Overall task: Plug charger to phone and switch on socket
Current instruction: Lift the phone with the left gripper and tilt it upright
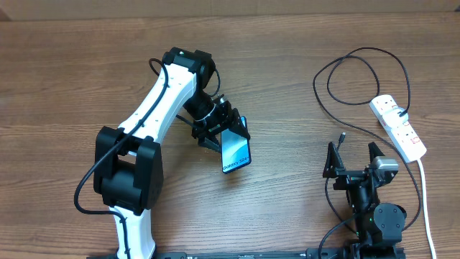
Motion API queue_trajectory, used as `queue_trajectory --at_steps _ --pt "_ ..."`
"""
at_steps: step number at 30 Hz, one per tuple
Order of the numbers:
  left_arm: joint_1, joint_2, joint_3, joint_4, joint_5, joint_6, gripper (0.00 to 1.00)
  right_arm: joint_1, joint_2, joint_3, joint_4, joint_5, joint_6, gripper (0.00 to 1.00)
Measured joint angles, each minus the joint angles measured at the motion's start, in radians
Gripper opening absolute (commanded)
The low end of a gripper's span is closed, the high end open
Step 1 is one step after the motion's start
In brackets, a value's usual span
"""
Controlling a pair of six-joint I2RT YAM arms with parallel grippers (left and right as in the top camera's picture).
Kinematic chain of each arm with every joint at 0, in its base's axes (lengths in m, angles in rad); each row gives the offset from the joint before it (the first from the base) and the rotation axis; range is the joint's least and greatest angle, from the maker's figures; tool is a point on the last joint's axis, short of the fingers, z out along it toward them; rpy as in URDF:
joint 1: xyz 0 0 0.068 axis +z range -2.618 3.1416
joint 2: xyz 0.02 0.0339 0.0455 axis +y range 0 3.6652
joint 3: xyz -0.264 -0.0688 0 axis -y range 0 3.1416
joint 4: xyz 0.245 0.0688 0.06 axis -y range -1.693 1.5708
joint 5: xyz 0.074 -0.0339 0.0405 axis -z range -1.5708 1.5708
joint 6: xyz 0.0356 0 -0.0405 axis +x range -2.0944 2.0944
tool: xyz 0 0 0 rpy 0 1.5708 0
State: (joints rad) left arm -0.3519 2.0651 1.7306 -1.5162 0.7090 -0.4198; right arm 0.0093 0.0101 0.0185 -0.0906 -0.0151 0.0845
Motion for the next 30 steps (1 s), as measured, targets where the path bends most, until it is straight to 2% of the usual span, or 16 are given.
queue_trajectory --at_steps 21,30 --pt "0.001 0.000 0.000 0.021 0.002 -0.023 0.41 0.000 0.000 0.000 0.000 0.000 0.000 1.00" --pt "0.001 0.000 0.002 0.240 -0.079 -0.027 0.41 0.000 0.000 0.000 0.000 0.000 0.000 1.00"
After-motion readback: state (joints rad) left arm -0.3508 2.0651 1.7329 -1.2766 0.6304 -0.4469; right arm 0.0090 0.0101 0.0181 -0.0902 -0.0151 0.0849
